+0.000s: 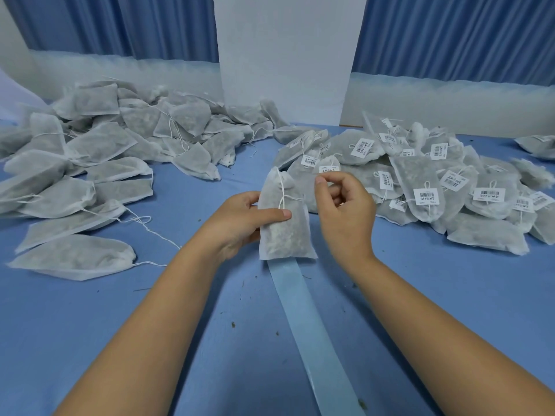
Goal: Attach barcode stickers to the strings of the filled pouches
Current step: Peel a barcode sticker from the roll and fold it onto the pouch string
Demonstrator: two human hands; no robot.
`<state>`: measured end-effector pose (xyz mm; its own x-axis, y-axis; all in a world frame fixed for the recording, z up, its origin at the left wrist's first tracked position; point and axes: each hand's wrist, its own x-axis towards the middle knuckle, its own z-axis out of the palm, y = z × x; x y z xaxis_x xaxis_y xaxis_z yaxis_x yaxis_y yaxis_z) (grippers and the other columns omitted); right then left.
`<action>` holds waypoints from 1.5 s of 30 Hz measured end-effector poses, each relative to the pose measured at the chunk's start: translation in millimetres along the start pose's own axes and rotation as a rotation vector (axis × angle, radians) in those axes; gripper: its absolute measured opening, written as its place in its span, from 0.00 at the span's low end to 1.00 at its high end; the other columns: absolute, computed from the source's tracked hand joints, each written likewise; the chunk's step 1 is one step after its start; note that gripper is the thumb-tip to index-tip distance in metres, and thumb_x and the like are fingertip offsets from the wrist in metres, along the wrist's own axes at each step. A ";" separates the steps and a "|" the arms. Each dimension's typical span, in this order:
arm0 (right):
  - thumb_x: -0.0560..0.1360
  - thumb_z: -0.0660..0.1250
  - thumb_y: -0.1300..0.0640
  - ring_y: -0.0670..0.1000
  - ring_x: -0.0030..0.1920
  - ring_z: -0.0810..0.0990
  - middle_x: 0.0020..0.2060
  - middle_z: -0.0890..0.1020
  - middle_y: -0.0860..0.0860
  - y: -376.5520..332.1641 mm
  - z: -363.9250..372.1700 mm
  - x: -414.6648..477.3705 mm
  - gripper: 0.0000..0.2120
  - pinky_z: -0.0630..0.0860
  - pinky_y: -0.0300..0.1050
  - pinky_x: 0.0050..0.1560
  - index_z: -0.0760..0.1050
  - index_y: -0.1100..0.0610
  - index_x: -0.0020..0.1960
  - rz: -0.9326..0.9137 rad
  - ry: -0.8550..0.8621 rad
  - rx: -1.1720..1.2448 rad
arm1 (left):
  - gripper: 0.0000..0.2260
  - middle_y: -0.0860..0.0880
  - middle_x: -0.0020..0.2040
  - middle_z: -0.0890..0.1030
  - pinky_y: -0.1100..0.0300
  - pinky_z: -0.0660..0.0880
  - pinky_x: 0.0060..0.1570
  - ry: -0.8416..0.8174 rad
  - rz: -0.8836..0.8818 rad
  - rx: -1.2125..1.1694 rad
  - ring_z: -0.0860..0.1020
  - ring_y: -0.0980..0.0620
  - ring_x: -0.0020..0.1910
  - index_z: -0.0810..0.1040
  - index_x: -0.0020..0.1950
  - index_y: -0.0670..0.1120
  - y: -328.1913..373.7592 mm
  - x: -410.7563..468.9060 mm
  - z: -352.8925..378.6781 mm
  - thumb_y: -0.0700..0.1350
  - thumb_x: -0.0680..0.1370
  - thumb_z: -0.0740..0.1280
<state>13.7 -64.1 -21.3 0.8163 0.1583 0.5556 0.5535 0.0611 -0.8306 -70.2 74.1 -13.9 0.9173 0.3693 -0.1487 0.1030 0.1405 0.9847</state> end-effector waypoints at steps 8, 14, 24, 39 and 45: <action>0.75 0.69 0.60 0.41 0.28 0.69 0.24 0.70 0.40 3.5 5.5 -5.7 0.12 0.68 0.33 0.34 0.76 0.44 0.39 -0.022 -0.082 -0.044 | 0.17 0.42 0.52 0.85 0.58 0.82 0.47 0.014 0.025 0.025 0.85 0.47 0.49 0.79 0.61 0.40 -0.5 -0.4 1.3 0.36 0.73 0.75; 0.74 0.70 0.60 0.42 0.26 0.69 0.23 0.70 0.42 2.0 7.5 -10.5 0.12 0.67 0.31 0.33 0.76 0.44 0.38 -0.028 -0.148 -0.047 | 0.18 0.42 0.53 0.85 0.55 0.82 0.51 0.013 0.047 0.036 0.85 0.46 0.51 0.79 0.62 0.41 -2.5 0.1 2.1 0.36 0.73 0.75; 0.73 0.71 0.56 0.43 0.27 0.67 0.24 0.70 0.50 4.8 9.3 -12.9 0.06 0.67 0.33 0.33 0.81 0.49 0.38 -0.059 -0.254 -0.101 | 0.16 0.42 0.53 0.85 0.59 0.82 0.44 0.015 0.087 0.044 0.85 0.47 0.49 0.79 0.62 0.41 -2.8 0.0 4.7 0.38 0.74 0.74; 0.78 0.64 0.56 0.42 0.38 0.73 0.33 0.73 0.48 0.1 3.1 -7.3 0.11 0.67 0.30 0.41 0.84 0.44 0.48 -0.012 -0.369 -0.127 | 0.09 0.47 0.46 0.87 0.60 0.82 0.44 -0.042 0.082 -0.071 0.85 0.52 0.45 0.85 0.47 0.45 1.4 -0.4 -4.1 0.37 0.80 0.66; 0.74 0.73 0.52 0.44 0.37 0.70 0.38 0.72 0.46 1.3 4.8 2.4 0.11 0.71 0.38 0.43 0.78 0.49 0.55 0.262 -0.230 -0.003 | 0.08 0.47 0.48 0.86 0.57 0.81 0.48 -0.075 0.074 -0.059 0.84 0.51 0.46 0.82 0.53 0.43 3.9 -2.0 -6.7 0.37 0.81 0.64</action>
<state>15.6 -58.9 -21.2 0.8724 0.3859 0.3000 0.3307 -0.0142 -0.9436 -74.1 80.0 -10.3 0.9481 0.3111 -0.0664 0.0132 0.1701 0.9853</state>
